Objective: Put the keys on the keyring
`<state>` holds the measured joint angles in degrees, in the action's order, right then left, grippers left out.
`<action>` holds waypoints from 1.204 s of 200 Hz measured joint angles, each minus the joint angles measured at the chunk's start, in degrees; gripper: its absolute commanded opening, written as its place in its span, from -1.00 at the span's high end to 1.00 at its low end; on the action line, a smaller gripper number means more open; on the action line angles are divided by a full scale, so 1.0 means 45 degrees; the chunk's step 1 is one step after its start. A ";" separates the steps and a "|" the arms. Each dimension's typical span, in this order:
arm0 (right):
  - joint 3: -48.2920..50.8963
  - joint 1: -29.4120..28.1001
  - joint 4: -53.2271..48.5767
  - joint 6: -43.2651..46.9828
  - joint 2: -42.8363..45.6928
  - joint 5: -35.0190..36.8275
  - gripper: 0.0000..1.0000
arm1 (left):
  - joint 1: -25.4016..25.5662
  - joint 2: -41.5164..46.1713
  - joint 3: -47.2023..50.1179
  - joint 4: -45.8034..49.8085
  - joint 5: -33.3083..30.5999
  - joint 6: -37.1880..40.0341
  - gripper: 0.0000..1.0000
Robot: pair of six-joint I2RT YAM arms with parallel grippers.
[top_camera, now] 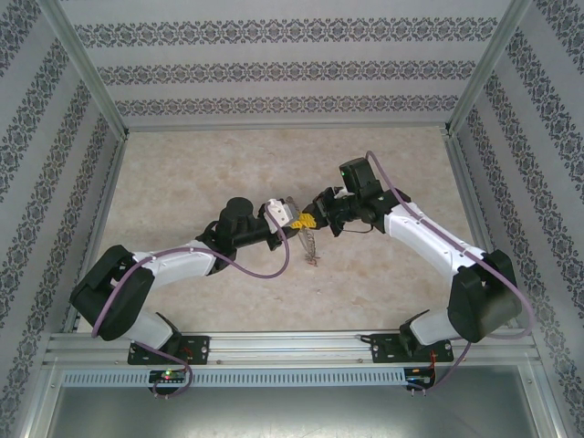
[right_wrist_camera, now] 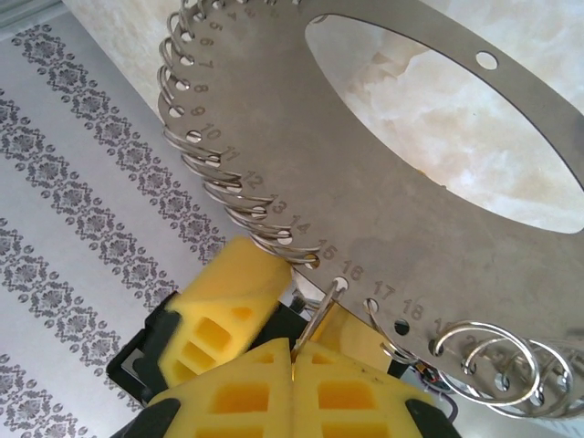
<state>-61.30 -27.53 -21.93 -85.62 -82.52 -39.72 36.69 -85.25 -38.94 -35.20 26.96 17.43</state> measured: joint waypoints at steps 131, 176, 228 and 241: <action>-0.0525 0.0879 -0.1103 0.3405 -0.0034 -0.0083 0.40 | 0.0000 0.0015 0.0015 0.1005 0.0413 0.0418 1.00; -0.0520 0.1336 -0.1069 1.0642 0.1015 0.0345 0.45 | -0.0015 0.0393 -0.0005 0.2157 0.1161 0.0670 1.00; 0.3026 0.1146 0.0850 2.1983 0.4313 -0.0214 0.38 | -0.0219 0.1302 -0.0393 0.3871 0.2516 0.1423 1.00; 0.3181 0.1054 0.0724 2.4300 0.3900 -0.0811 0.37 | -0.0277 0.1443 -0.0495 0.4206 0.2841 0.1583 1.00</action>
<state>-46.98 -22.79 -18.68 23.73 -64.97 -43.38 35.44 -78.76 -41.17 -16.27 39.75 24.56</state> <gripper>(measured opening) 0.307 0.058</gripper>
